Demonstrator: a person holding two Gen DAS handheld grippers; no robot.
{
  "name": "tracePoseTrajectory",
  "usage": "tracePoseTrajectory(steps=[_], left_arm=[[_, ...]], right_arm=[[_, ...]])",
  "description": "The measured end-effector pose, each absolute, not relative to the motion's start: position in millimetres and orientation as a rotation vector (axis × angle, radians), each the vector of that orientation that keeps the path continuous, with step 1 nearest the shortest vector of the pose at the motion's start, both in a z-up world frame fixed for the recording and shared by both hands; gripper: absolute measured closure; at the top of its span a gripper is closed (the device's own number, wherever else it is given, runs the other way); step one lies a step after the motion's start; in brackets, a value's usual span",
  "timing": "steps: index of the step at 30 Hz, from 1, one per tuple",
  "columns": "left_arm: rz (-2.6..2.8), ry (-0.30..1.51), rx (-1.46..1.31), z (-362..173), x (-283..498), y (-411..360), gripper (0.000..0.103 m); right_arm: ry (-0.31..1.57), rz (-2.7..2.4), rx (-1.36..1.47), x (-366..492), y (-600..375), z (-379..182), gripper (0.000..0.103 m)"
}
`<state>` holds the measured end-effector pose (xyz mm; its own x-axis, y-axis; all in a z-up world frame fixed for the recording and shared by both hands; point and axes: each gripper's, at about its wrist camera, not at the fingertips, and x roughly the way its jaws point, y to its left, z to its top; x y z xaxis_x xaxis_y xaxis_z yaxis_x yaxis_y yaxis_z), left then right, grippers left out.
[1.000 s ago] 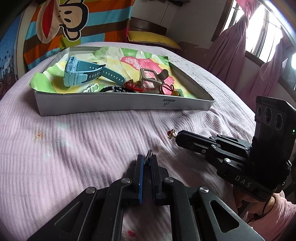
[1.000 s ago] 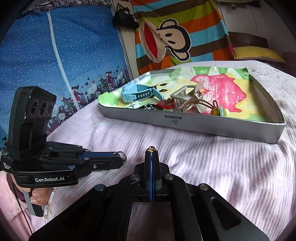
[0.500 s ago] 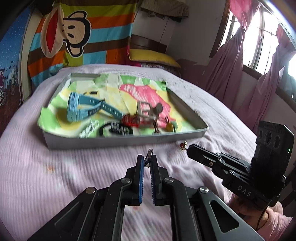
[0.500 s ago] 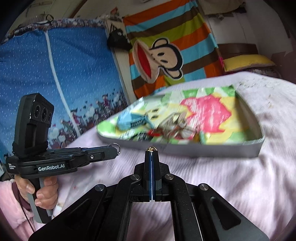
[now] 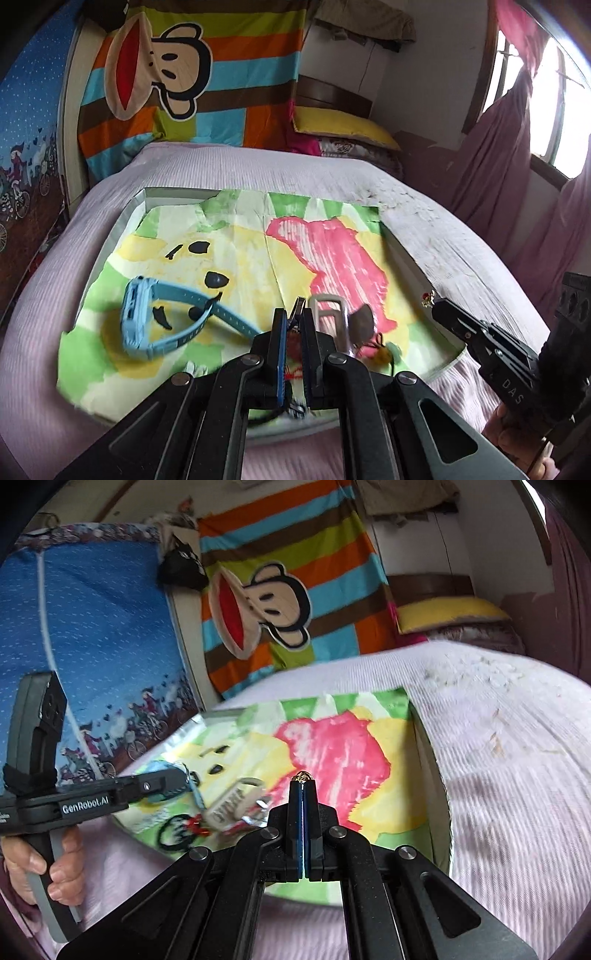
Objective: Organize jewelry
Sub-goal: 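Carry the ring with the left tool while the right tool carries the earring over the tray, then open the left tool to drop the ring while the right tool releases the earring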
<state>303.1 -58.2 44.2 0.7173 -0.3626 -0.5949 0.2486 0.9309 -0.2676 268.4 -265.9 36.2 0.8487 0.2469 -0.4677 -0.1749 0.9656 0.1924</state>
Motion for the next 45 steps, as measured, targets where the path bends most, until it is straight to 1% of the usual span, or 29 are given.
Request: tracePoseTrajectory(steps=[7,11,24,25,29,34,37,39,41,43,45], left_arm=[[-0.307,0.799,-0.168,29,339,-63,0.096],[-0.305,0.854,-0.149,21,348,-66,0.096],[-0.306,0.854,-0.081,20,345,-76,0.095],[-0.308,0.852,-0.083,20,344,-76,0.093],[-0.319,0.831,-0.088,20,336,-76,0.079],[-0.296,0.776,-0.075,24,320,-77,0.073],[-0.283,0.744,-0.079,28,311,-74,0.066],[-0.255,0.712,-0.093,31,303,-70,0.052],[-0.235,0.681,-0.102,35,297,-66,0.049],[-0.217,0.665,-0.104,37,294,-62,0.049],[-0.201,0.658,-0.117,38,290,-57,0.043]], right_arm=[[0.642,0.211,0.135,301,-262,14,0.102],[0.681,0.219,0.142,309,-260,5,0.102],[0.714,0.221,0.12,309,-257,-2,0.102],[0.711,0.219,0.12,308,-258,-1,0.102],[0.69,0.217,0.125,304,-262,1,0.102],[0.663,0.215,0.106,295,-261,6,0.101],[0.642,0.214,0.089,289,-260,11,0.101],[0.627,0.212,0.082,285,-260,13,0.101],[0.621,0.214,0.084,282,-261,15,0.101],[0.61,0.21,0.081,279,-261,18,0.101],[0.6,0.207,0.08,275,-262,21,0.101]])
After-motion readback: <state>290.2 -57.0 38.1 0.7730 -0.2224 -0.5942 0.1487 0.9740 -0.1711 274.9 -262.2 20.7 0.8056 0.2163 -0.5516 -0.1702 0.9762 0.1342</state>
